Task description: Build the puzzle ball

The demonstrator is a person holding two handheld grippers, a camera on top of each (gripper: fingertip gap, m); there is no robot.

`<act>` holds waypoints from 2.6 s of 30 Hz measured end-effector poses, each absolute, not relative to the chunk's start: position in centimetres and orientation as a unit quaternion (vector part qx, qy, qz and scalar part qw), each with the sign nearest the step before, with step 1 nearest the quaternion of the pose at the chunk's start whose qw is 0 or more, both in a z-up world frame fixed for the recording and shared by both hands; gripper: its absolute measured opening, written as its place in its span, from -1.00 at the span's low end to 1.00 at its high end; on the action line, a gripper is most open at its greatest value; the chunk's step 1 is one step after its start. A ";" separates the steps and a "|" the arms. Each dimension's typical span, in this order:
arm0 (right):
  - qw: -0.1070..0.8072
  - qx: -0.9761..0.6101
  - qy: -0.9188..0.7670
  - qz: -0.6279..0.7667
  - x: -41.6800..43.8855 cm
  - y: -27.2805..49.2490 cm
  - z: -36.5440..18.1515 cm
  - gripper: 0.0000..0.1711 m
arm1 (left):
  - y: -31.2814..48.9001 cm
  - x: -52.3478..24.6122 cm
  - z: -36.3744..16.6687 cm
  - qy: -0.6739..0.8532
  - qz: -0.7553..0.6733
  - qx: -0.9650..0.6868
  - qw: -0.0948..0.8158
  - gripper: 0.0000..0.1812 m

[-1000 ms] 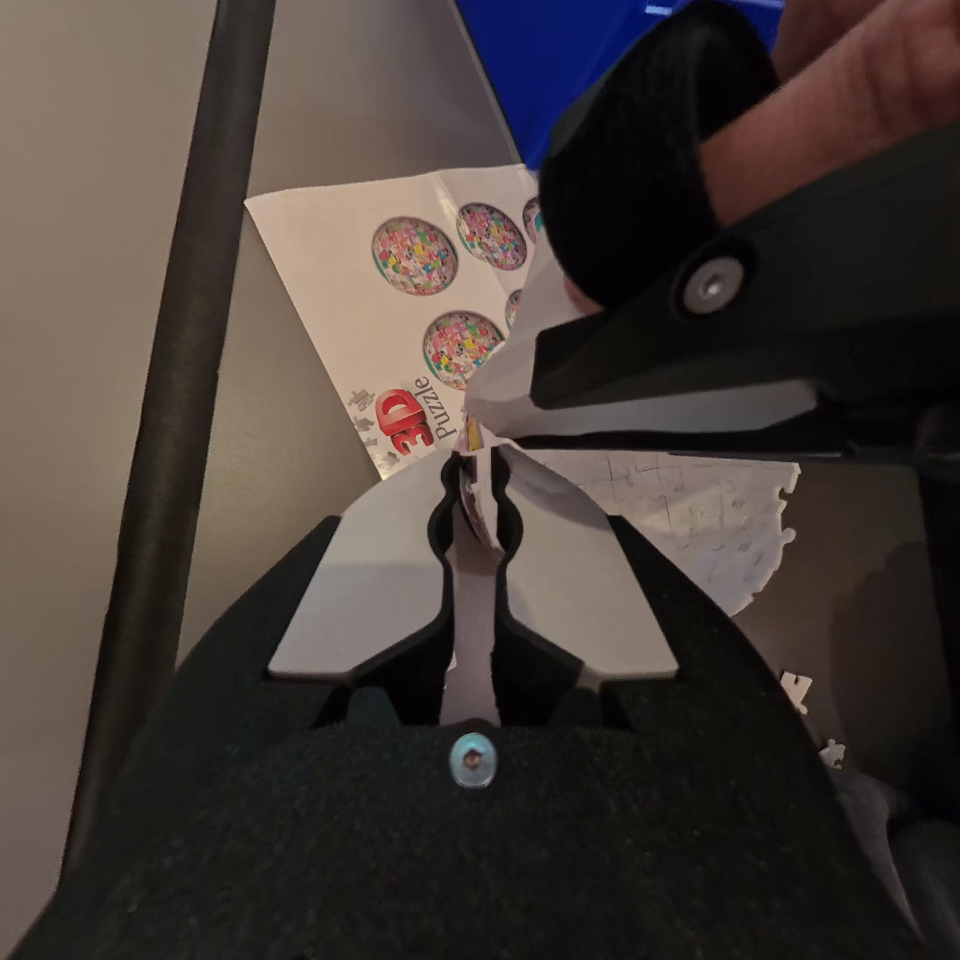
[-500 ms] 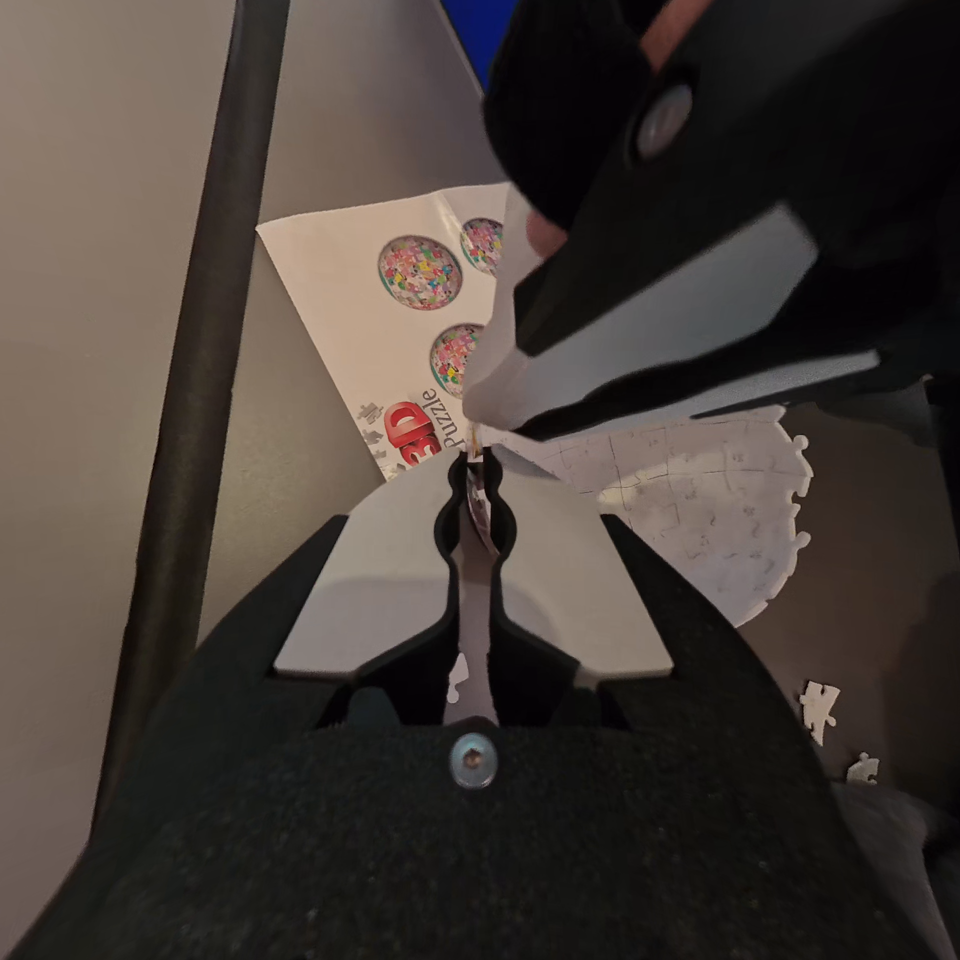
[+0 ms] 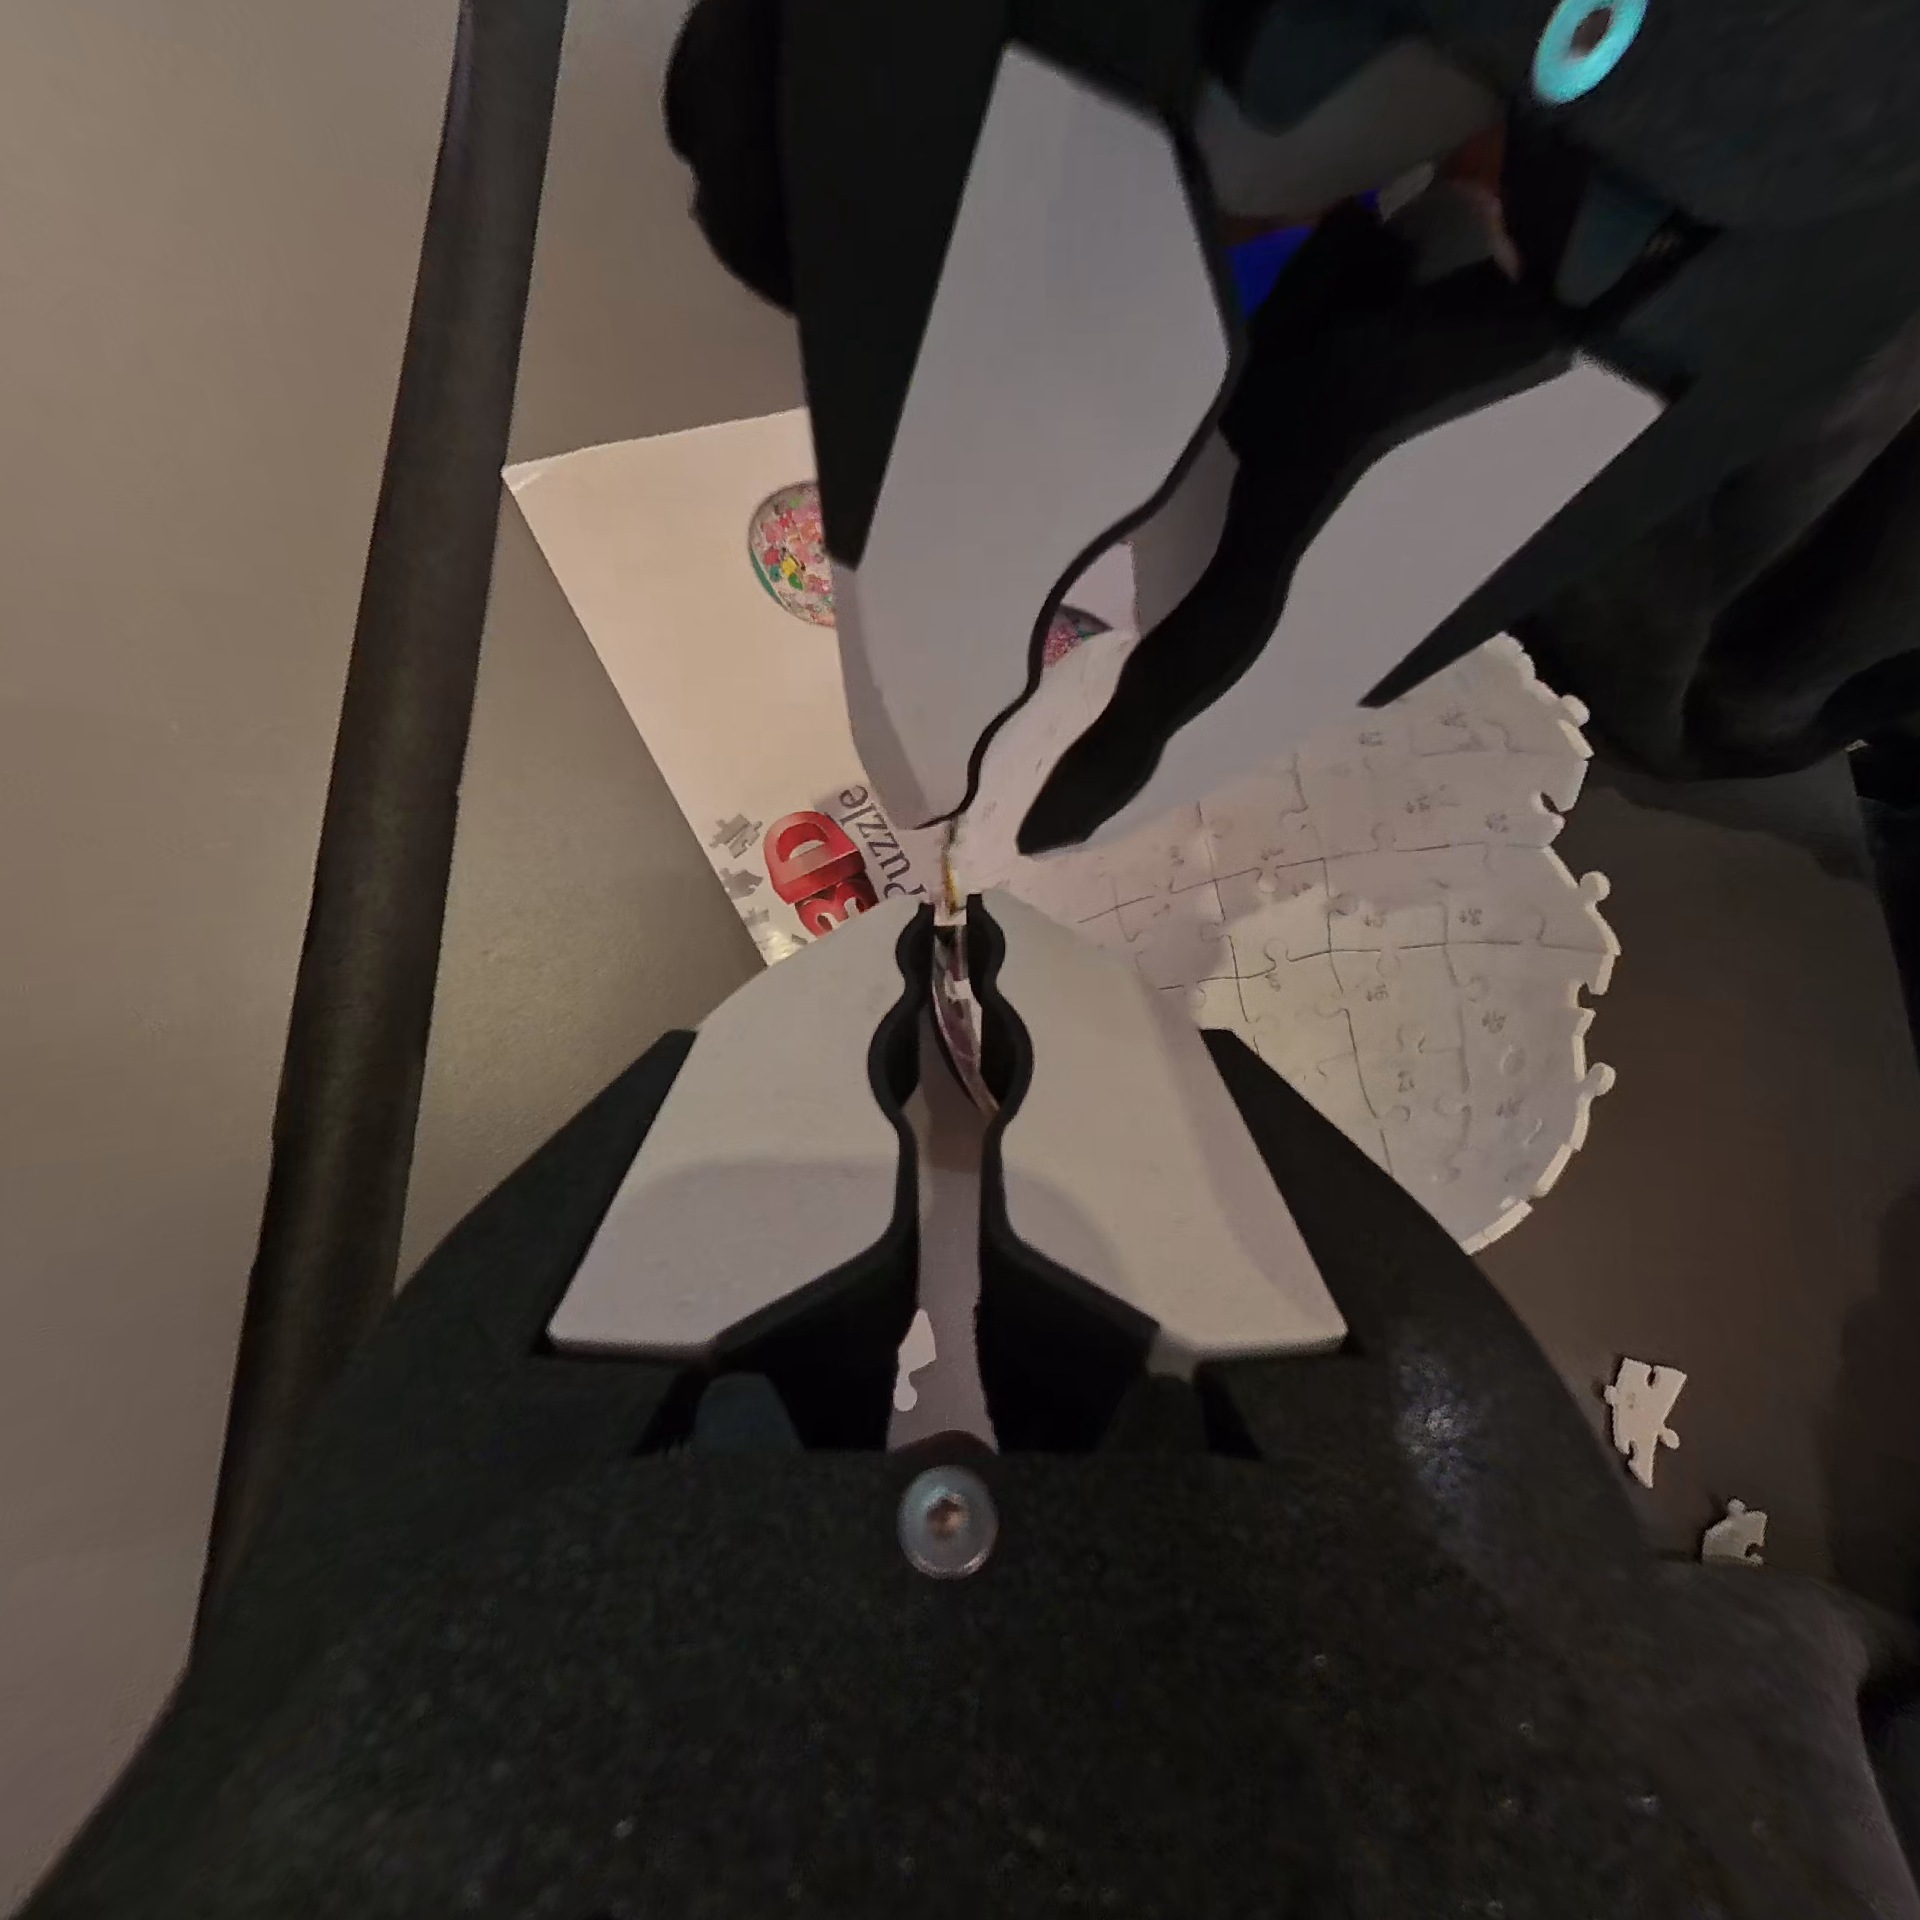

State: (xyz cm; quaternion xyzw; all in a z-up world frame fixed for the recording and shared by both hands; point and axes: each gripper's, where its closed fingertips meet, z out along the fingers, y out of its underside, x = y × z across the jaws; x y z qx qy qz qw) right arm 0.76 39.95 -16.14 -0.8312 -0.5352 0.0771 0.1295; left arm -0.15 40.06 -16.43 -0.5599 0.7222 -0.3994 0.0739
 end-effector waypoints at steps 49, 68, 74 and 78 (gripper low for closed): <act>0.084 -0.858 -0.505 -0.029 2.2 40.4 -17.1 -0.94 | 41.7 1.7 -20.3 0.697 -0.417 -0.582 0.045 -1.00; 0.070 -0.877 -0.474 -0.010 2.3 40.4 -17.1 -0.96 | 41.8 1.1 -19.8 0.695 -0.422 -0.581 0.040 -1.00; 0.060 -0.887 -0.458 0.000 2.4 40.4 -17.4 -0.95 | 41.7 1.1 -19.9 0.693 -0.424 -0.582 0.037 -1.00; 0.063 -0.880 -0.470 -0.005 2.3 40.6 -17.5 -0.94 | 41.8 1.1 -20.3 0.692 -0.419 -0.587 0.034 -1.00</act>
